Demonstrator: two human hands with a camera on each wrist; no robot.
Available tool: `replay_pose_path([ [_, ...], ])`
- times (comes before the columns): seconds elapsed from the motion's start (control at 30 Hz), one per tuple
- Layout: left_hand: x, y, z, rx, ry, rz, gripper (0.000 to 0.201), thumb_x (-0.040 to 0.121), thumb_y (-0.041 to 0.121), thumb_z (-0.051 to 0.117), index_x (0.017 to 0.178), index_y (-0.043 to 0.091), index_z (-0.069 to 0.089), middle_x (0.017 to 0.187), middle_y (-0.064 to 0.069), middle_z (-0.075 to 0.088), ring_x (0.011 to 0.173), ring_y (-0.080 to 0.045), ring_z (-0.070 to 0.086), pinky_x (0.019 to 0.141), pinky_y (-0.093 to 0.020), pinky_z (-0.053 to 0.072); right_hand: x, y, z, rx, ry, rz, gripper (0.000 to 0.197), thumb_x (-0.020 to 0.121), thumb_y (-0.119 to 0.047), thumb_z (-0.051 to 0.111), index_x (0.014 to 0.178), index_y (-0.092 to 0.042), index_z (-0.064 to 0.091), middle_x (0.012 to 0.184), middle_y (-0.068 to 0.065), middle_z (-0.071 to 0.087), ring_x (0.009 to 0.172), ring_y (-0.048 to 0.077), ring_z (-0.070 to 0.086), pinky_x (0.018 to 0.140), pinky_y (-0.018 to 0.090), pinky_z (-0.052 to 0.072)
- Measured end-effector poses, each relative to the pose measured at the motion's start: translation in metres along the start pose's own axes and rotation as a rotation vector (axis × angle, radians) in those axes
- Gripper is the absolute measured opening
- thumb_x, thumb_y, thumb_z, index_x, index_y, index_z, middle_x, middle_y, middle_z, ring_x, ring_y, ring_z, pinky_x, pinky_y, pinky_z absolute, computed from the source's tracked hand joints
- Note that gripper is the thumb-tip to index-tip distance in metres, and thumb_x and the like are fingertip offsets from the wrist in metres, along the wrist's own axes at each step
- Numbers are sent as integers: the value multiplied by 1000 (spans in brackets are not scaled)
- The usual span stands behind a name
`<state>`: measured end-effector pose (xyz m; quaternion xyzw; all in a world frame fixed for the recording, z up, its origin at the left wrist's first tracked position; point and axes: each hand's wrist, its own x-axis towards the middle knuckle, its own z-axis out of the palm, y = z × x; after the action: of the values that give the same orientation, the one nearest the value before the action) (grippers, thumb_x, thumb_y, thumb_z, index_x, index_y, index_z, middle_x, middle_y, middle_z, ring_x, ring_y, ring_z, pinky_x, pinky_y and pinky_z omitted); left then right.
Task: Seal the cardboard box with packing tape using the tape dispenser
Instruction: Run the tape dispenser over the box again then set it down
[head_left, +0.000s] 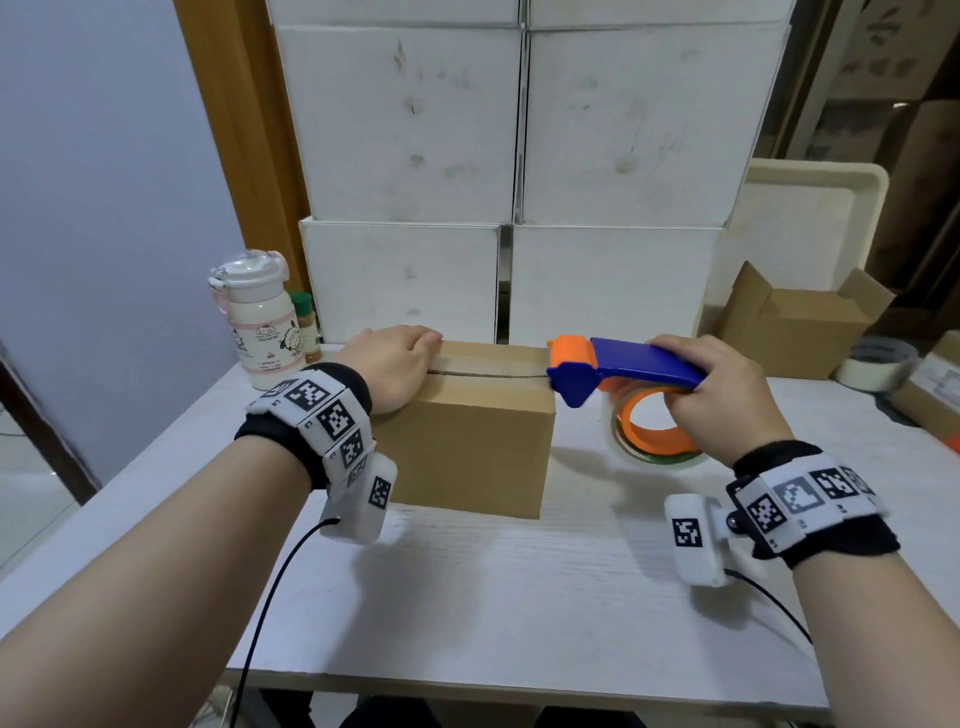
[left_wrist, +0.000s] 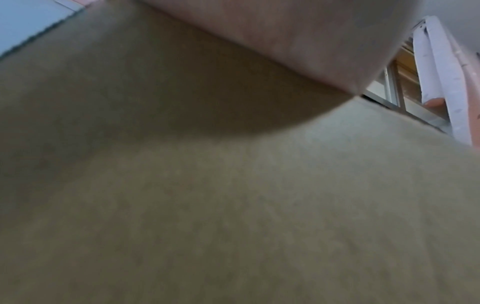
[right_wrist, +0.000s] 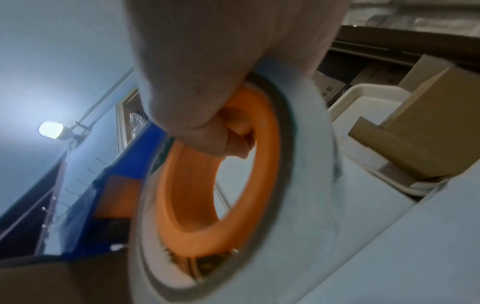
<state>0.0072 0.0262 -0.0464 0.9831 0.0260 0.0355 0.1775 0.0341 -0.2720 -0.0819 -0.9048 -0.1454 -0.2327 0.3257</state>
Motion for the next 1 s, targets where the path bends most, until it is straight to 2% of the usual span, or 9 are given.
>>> replay_pose_path([
  [0.27, 1, 0, 1, 8, 2, -2, 46, 103, 35, 16, 143, 24, 38, 149, 0, 39, 138, -21, 34, 119, -37, 16, -1, 10, -3, -29, 15, -40, 52, 76, 9, 52, 118, -19, 64, 101, 5, 60, 90, 16, 50, 82, 22, 35],
  [0.7, 2, -3, 1, 7, -5, 5, 45, 103, 35, 17, 143, 26, 37, 150, 1, 39, 139, -20, 33, 120, -38, 16, -4, 20, -1, -13, -16, -29, 53, 75, 10, 52, 115, -22, 64, 95, 3, 59, 88, 19, 52, 80, 24, 37],
  [1.0, 3, -4, 1, 5, -3, 14, 45, 103, 36, 18, 143, 26, 37, 149, 1, 40, 139, -21, 34, 119, -39, 18, -7, 23, -4, 12, -68, -2, 53, 75, 10, 52, 116, -21, 63, 98, 6, 59, 91, 22, 53, 82, 26, 39],
])
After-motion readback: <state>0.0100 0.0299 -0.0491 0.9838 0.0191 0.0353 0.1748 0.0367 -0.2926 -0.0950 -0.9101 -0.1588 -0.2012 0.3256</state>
